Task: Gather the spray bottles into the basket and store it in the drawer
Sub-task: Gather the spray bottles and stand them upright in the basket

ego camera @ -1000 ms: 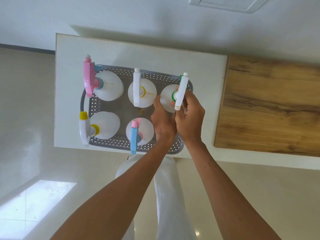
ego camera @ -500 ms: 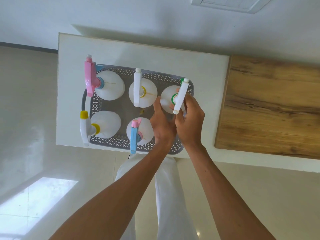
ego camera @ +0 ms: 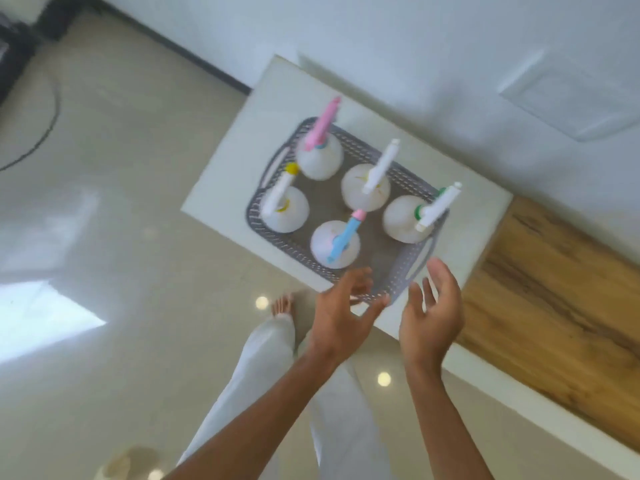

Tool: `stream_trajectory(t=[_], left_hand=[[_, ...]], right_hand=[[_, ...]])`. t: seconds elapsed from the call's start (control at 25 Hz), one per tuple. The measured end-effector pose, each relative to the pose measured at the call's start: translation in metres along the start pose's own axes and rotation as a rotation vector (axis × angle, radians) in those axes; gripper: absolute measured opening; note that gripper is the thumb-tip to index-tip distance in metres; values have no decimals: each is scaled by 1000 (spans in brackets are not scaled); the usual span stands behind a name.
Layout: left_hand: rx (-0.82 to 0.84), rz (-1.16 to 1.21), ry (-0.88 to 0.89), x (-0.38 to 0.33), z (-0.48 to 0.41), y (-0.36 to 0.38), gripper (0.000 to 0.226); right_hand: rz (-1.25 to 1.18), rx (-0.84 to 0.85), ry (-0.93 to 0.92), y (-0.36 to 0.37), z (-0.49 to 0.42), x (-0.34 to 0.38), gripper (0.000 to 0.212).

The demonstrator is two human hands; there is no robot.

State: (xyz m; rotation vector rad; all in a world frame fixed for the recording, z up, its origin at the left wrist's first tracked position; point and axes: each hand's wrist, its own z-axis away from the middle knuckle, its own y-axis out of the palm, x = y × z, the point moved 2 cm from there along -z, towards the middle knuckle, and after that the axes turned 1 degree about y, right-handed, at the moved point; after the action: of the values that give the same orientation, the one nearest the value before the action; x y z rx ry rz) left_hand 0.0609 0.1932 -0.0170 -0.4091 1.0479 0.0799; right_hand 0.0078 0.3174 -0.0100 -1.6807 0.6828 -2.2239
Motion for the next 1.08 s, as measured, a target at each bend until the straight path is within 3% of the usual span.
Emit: stream_trajectory(t=[0.16, 0.36, 0.48, 0.8, 1.08], left_hand=[[-84, 62, -130, 64, 74, -95, 30], [-575, 131, -390, 187, 204, -251, 23], [-831, 184, -519, 268, 307, -317, 20], [-1022, 323, -855, 441, 530, -373, 18], [-1279, 921, -1170, 558, 561, -391, 16]], right_hand=[[120, 295, -155, 16, 90, 17, 38], [254, 719, -374, 65, 212, 33, 36], [278, 891, -486, 97, 297, 37, 43], [411, 1326, -623, 178, 511, 17, 56], [447, 1609, -752, 294, 629, 42, 47]])
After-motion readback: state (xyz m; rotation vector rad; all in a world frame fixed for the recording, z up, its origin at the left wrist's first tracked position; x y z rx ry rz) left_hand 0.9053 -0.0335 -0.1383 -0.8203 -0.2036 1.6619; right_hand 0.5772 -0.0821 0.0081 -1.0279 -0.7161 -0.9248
